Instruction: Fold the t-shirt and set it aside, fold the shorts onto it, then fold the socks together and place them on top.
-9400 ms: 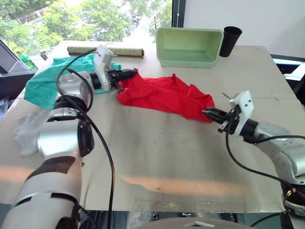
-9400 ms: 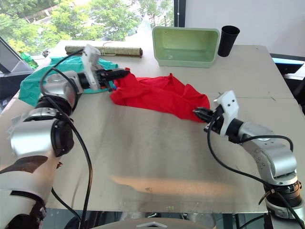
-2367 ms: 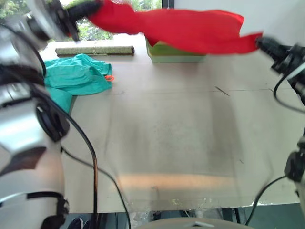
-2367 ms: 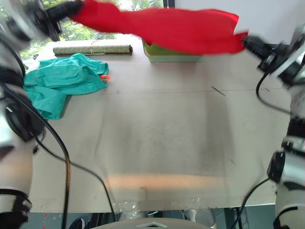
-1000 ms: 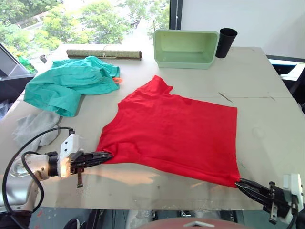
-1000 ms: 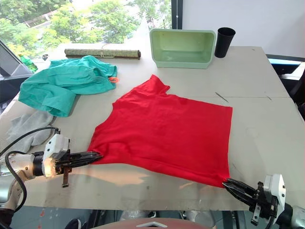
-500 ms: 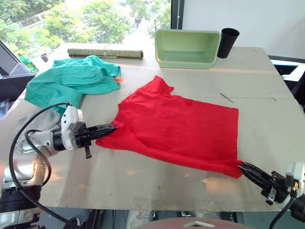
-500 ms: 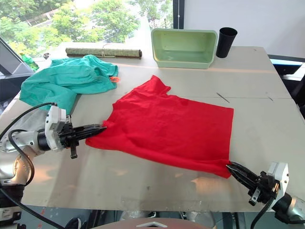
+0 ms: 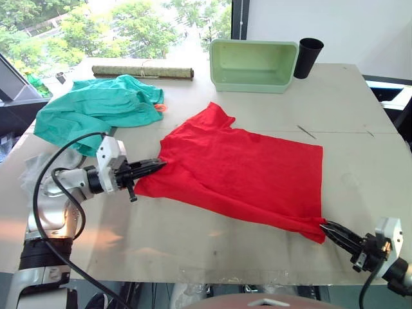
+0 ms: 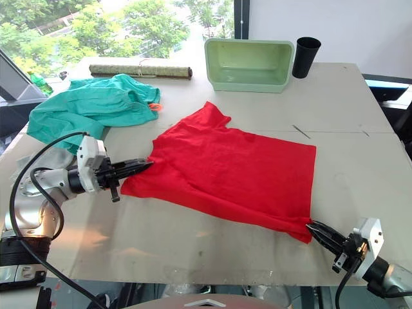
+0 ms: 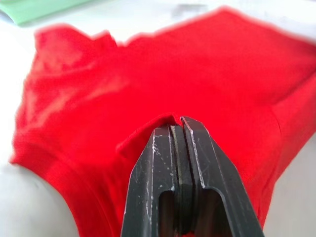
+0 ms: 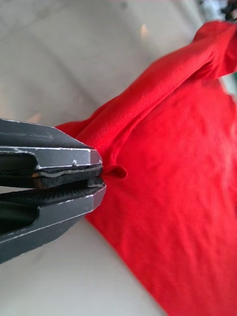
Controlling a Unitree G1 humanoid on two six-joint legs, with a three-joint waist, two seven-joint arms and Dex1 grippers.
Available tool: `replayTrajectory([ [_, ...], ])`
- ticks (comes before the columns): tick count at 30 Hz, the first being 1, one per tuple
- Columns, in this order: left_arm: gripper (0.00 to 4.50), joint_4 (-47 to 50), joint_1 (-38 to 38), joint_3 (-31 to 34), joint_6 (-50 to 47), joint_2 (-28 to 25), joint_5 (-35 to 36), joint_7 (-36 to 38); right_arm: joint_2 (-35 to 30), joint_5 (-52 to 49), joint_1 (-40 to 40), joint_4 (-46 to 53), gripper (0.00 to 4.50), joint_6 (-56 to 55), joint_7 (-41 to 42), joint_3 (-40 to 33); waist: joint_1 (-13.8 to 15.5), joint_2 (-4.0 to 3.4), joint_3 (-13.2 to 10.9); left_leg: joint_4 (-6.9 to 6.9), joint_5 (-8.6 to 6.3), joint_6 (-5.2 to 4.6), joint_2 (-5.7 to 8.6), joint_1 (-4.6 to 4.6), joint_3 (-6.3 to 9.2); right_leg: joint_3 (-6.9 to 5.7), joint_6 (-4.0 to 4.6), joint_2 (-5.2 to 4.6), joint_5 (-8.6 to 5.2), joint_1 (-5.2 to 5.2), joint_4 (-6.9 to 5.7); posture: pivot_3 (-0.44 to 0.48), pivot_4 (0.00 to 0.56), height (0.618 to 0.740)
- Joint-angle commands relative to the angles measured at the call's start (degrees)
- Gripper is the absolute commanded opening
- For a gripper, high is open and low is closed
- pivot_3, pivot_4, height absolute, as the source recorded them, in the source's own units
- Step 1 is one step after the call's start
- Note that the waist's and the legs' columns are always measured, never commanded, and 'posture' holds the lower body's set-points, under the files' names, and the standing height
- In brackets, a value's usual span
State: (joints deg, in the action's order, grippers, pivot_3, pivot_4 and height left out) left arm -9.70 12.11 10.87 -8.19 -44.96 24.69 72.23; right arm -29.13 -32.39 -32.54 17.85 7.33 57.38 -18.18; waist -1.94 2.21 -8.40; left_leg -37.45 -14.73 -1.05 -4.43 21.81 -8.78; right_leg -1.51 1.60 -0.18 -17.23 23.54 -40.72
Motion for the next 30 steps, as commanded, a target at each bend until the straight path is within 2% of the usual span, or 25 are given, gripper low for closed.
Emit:
replayTrajectory([
  [1,0.04,-0.4,0.4,-0.5,2.5,-0.1,-2.0,-1.0,0.6,0.3,0.9,0.5,0.00,-1.2,-1.5,-0.4,0.0,0.00,0.0,0.00,0.00,0.00,0.00,0.01,0.00,0.00,0.00,0.00,0.00,0.00,0.00,0.000,0.150,0.735],
  [5,0.04,-1.9,0.9,-0.8,3.8,0.4,-3.3,-2.1,1.0,-1.0,1.5,0.8,0.00,-0.9,-1.9,-1.0,0.0,0.00,0.0,0.00,0.00,0.00,0.00,0.00,0.00,0.00,0.01,0.00,0.00,0.00,0.00,0.000,0.150,0.735],
  [7,0.00,-2.6,1.2,-0.7,4.7,0.5,-3.4,-2.1,0.8,-2.4,1.3,1.3,0.51,-0.2,-1.5,-1.6,0.0,0.00,0.0,0.00,0.00,0.00,0.00,0.01,0.00,0.00,0.01,0.00,0.00,0.00,0.00,0.000,0.150,0.735],
  [10,0.98,-3.2,1.5,-0.4,4.5,0.3,-3.0,-2.3,0.2,-4.2,0.6,2.2,1.66,1.0,-0.9,-2.3,0.0,0.00,0.0,0.00,0.00,0.00,0.00,0.01,0.00,0.00,0.01,-0.01,0.00,0.00,0.00,0.000,0.150,0.735],
  [15,3.52,-3.6,2.4,2.0,1.3,-0.1,-0.8,-4.4,-1.1,-8.7,-1.0,4.6,4.21,4.0,-0.1,-4.0,-0.1,0.00,0.0,0.00,0.00,0.00,0.00,0.01,0.00,0.00,0.00,-0.01,0.00,0.00,0.00,0.000,0.150,0.735],
  [16,3.91,-3.3,2.3,2.6,-0.3,-0.4,0.3,-4.1,-1.3,-9.5,-1.4,5.1,4.50,4.6,0.0,-4.2,0.0,0.00,0.0,0.00,0.00,0.00,0.00,0.01,0.01,-0.01,0.00,-0.01,0.00,0.00,0.00,0.000,0.150,0.735],
  [17,4.46,-3.1,2.1,3.3,-1.7,-0.8,1.3,-3.7,-1.5,-10.2,-1.7,5.6,4.50,5.1,0.2,-4.5,0.0,0.00,0.0,0.00,0.00,0.00,0.00,0.01,0.01,-0.01,0.00,-0.01,0.00,0.00,0.00,0.000,0.150,0.735],
  [20,4.49,-3.1,0.8,5.4,-8.2,-3.8,4.8,-0.3,-3.0,-12.9,-3.8,7.2,4.50,7.6,2.2,-5.0,-0.1,0.01,0.0,0.00,0.00,0.00,-0.01,0.01,0.02,-0.02,-0.01,-0.01,-0.01,0.00,0.00,0.000,0.150,0.735],
  [22,4.49,-4.4,-1.1,5.4,-9.2,-6.7,4.8,3.3,-4.2,-13.3,-5.3,7.7,4.50,8.5,3.6,-5.1,-0.2,0.00,0.0,0.03,0.00,0.00,-0.01,0.00,0.03,-0.03,-0.01,-0.01,-0.01,0.00,0.01,0.000,0.150,0.735],
  [26,4.49,-8.1,-5.9,3.0,-2.1,-10.6,0.2,9.5,-6.3,-7.4,-7.1,6.2,4.50,5.5,5.8,-3.4,-0.2,-0.01,0.0,0.06,0.00,0.00,-0.01,-0.03,0.02,-0.03,-0.01,-0.03,-0.01,0.00,0.05,0.000,0.150,0.735],
  [30,4.49,-13.0,-6.3,2.3,2.6,-10.6,-2.6,9.6,-6.4,-2.2,-7.7,4.9,4.50,2.2,6.2,-1.7,0.1,0.05,0.0,0.06,-0.14,-0.24,0.00,0.02,0.05,-0.10,-0.02,-0.05,-0.02,0.01,0.07,0.000,0.150,0.735],
])
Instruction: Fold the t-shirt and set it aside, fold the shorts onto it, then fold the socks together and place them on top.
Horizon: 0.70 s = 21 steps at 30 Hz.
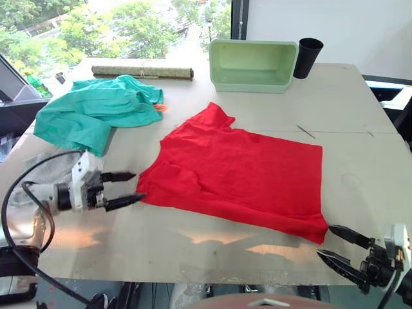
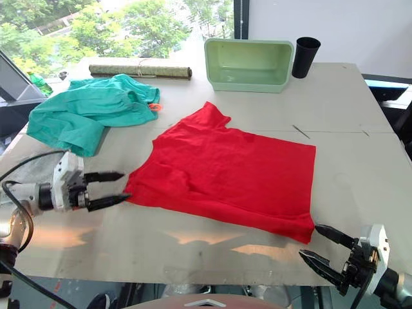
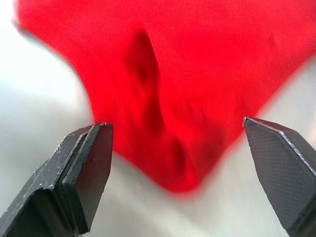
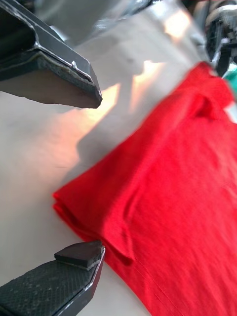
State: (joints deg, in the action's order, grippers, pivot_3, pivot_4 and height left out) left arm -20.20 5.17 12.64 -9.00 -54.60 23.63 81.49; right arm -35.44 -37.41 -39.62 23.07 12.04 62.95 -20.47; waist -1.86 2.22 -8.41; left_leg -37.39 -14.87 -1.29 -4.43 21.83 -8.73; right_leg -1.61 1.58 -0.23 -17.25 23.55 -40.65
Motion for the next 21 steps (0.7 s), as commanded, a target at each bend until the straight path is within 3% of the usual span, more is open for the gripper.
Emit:
replayTrajectory([
  [1,4.49,-3.8,1.1,0.2,4.5,-0.6,-2.3,0.0,0.2,3.7,-0.6,-0.4,4.50,-2.7,0.0,1.0,0.2,0.05,0.0,0.00,0.00,-0.01,0.00,0.03,0.04,-0.05,0.00,0.00,0.00,0.00,0.02,0.000,0.150,0.735],
  [5,4.49,-6.5,3.1,-1.3,6.3,1.3,-4.0,-1.4,0.8,6.5,0.2,0.5,4.50,-2.0,-3.3,2.6,0.3,0.04,0.0,0.00,-0.01,-0.01,0.00,0.04,0.05,-0.07,0.00,-0.02,0.00,0.00,0.03,0.000,0.150,0.735],
  [7,3.97,-5.9,3.6,-1.5,4.7,2.6,-3.3,-1.8,0.8,7.1,0.4,1.2,4.50,-1.5,-4.3,3.0,0.5,0.01,0.1,0.00,0.00,0.00,0.01,0.03,0.05,-0.07,0.00,-0.04,0.00,-0.01,0.03,0.000,0.150,0.735],
  [8,3.66,-5.3,3.6,-1.5,3.9,2.9,-2.8,-1.6,0.7,7.2,0.3,1.4,4.50,-1.3,-4.6,3.0,0.7,0.03,0.1,-0.01,0.00,0.00,0.02,0.03,0.05,-0.07,0.00,-0.05,0.00,-0.01,0.03,0.000,0.150,0.735],
  [13,1.28,-4.0,2.3,-1.5,2.8,2.2,-1.7,1.8,0.5,7.2,0.0,2.3,4.50,-0.2,-5.5,2.7,0.7,0.10,0.1,-0.01,0.03,0.05,0.02,0.03,0.04,-0.07,0.00,-0.05,0.00,-0.01,0.03,0.000,0.150,0.735],
  [14,1.10,-4.1,2.4,-1.6,3.0,1.9,-1.9,2.3,0.6,7.2,0.0,2.3,4.50,-0.1,-5.6,2.7,0.7,0.10,0.1,-0.01,0.05,0.09,0.02,0.03,0.05,-0.07,0.00,-0.04,0.00,-0.01,0.03,0.000,0.150,0.735],
  [16,0.14,-4.0,2.3,-1.9,3.3,1.3,-2.1,3.2,0.6,6.9,0.1,2.4,4.50,0.2,-5.8,2.6,0.8,0.10,0.1,-0.01,0.05,0.08,0.02,0.03,0.06,-0.08,0.00,-0.04,0.00,-0.01,0.03,0.000,0.150,0.735],
  [21,0.06,-0.5,-0.9,-2.0,0.5,-0.7,-1.3,6.1,1.1,6.5,0.6,2.6,4.50,0.9,-6.4,2.9,0.6,0.13,0.2,-0.01,0.00,0.01,0.02,0.03,0.05,-0.09,0.00,-0.04,0.00,-0.01,0.03,0.000,0.150,0.735],
])
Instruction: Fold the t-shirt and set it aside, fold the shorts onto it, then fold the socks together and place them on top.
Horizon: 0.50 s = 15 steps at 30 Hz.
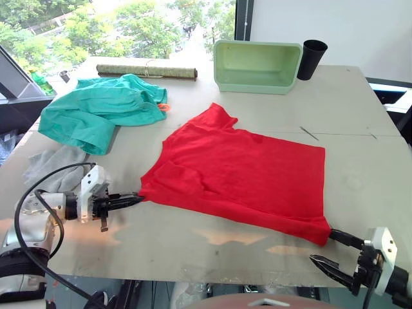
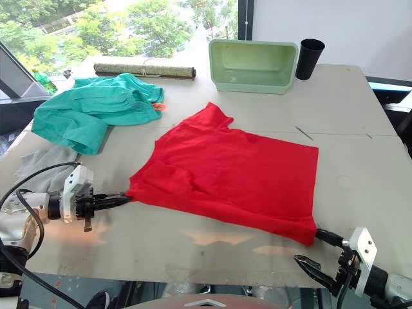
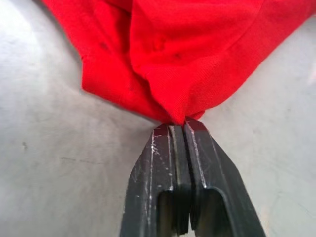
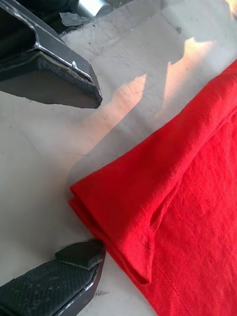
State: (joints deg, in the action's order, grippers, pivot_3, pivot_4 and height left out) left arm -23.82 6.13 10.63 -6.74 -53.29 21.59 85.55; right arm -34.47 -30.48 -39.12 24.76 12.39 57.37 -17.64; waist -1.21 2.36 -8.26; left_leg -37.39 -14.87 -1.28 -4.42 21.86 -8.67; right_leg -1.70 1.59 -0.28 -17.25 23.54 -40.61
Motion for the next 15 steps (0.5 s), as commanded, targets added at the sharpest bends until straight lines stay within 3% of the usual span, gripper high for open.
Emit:
replayTrajectory([
  [1,0.06,4.1,-2.7,0.2,-2.4,-2.2,0.9,2.0,0.2,-0.3,0.1,0.8,4.50,0.6,-0.9,0.3,0.0,0.00,0.0,0.00,0.00,0.00,0.00,0.00,0.00,0.00,0.00,0.00,0.00,0.00,0.00,0.000,0.150,0.735],
  [6,0.06,7.3,-4.9,1.0,-4.0,-2.1,1.5,1.0,0.8,0.1,0.9,-0.2,4.50,0.3,-1.8,1.0,0.0,0.04,0.0,0.00,-0.01,-0.02,0.00,0.00,0.02,0.00,0.00,-0.01,0.00,-0.01,0.00,0.000,0.150,0.735],
  [9,0.00,7.9,-5.1,1.1,-4.5,-2.1,1.6,0.6,0.9,0.1,1.6,-0.5,3.76,0.5,-2.0,1.4,0.0,0.05,0.0,0.00,-0.01,-0.02,-0.01,-0.01,0.02,0.00,0.00,-0.01,0.00,0.00,0.01,0.000,0.150,0.735],
  [15,0.00,7.4,-5.0,0.8,-4.6,-2.0,1.4,0.6,0.6,1.2,3.1,-1.9,0.93,-0.2,-2.3,1.8,0.2,0.04,0.0,0.01,-0.02,-0.03,0.00,0.02,0.04,-0.03,0.02,0.00,-0.01,0.00,0.01,0.000,0.150,0.735],
])
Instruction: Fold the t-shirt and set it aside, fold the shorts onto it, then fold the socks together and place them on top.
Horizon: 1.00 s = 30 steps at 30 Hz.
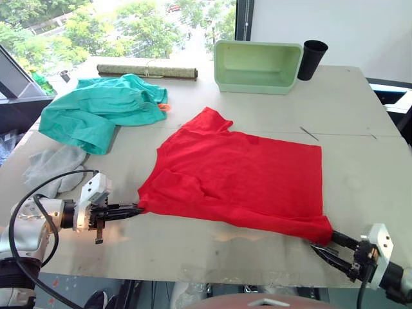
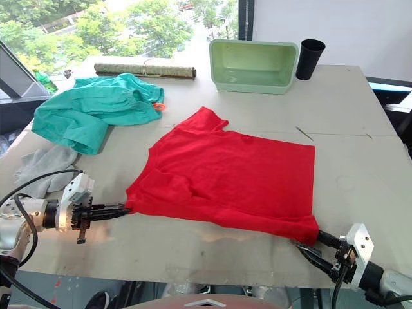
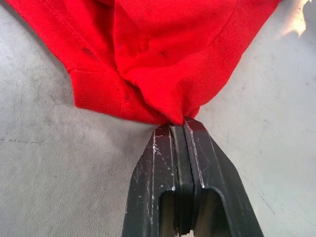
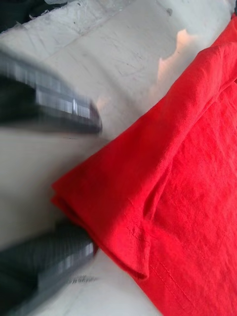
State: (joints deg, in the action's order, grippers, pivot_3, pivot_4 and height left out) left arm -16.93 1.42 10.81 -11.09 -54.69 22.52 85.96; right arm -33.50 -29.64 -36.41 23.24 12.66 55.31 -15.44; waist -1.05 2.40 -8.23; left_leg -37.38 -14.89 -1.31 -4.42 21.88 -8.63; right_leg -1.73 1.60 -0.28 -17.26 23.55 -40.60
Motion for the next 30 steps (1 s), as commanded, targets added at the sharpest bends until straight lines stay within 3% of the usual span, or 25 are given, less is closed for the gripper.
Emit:
replayTrajectory([
  [1,0.00,0.8,-0.6,0.5,-0.4,-0.7,0.6,0.4,-0.5,-0.2,0.5,-0.5,0.34,-0.8,0.5,-0.7,0.0,0.00,0.0,0.00,0.00,0.00,0.00,0.01,0.00,0.00,0.00,0.00,0.00,0.00,0.01,0.000,0.150,0.735],
  [2,0.00,1.4,-1.4,0.5,-0.8,-0.8,0.8,0.9,-0.9,-0.3,0.6,-0.7,0.06,-1.1,1.0,-1.1,0.0,0.00,0.0,0.00,0.00,0.00,0.00,0.01,0.00,0.00,0.00,0.00,0.00,0.00,0.01,0.000,0.150,0.735],
  [10,0.00,8.9,-12.1,-0.5,-6.3,-5.7,2.7,6.5,-7.1,2.1,-0.7,-5.1,0.06,-5.2,5.9,-7.1,0.0,-0.12,0.0,0.06,0.00,0.00,0.00,-0.01,-0.01,0.00,0.00,-0.01,0.00,0.00,0.08,0.000,0.150,0.735],
  [17,0.00,10.3,-15.1,0.1,-4.6,-5.1,2.4,5.7,-9.3,3.3,-2.3,-8.4,0.06,-7.8,9.3,-7.9,0.3,-0.31,0.1,0.14,-0.02,-0.02,0.02,0.01,0.02,-0.01,0.00,-0.01,-0.01,-0.03,0.25,0.000,0.150,0.735],
  [21,1.36,9.4,-16.8,0.0,-1.8,-5.6,1.3,6.2,-10.6,3.5,-4.8,-9.1,1.43,-8.2,11.6,-8.7,0.3,-0.58,0.4,0.25,-0.02,-0.03,0.02,0.03,0.03,-0.04,0.00,0.00,0.00,-0.07,0.45,0.000,0.150,0.735],
  [24,2.70,8.4,-18.1,0.5,-0.4,-7.0,1.9,6.5,-10.9,3.9,-5.7,-9.8,2.91,-9.3,11.4,-11.0,0.3,-0.90,0.7,0.31,-0.05,-0.07,0.02,-0.05,0.10,-0.10,-0.01,0.01,0.00,-0.27,0.71,0.000,0.150,0.735],
  [27,3.91,7.8,-20.4,-0.4,-1.8,-13.5,8.9,6.5,-12.1,-1.5,-8.6,-7.9,4.22,-3.4,13.6,-15.6,0.3,-0.97,0.8,0.34,-0.06,-0.08,0.02,-0.13,0.24,-0.22,0.00,0.01,-0.01,-0.36,0.69,0.000,0.150,0.735],
  [28,4.30,7.0,-20.0,-0.4,-1.9,-15.2,10.9,6.5,-12.3,-3.8,-9.1,-7.3,4.50,-1.1,14.0,-17.5,0.3,-0.97,0.8,0.40,-0.06,-0.08,0.01,-0.14,0.31,-0.30,0.01,0.01,-0.01,-0.36,0.69,0.000,0.150,0.735],
  [30,4.45,5.9,-16.3,0.2,-4.3,-17.7,16.0,6.5,-12.9,-9.1,-8.3,-6.7,4.50,3.4,13.8,-21.8,0.3,-1.01,0.7,0.48,-0.05,-0.07,0.01,-0.17,0.35,-0.33,0.02,0.01,-0.01,-0.36,0.70,0.000,0.150,0.735],
])
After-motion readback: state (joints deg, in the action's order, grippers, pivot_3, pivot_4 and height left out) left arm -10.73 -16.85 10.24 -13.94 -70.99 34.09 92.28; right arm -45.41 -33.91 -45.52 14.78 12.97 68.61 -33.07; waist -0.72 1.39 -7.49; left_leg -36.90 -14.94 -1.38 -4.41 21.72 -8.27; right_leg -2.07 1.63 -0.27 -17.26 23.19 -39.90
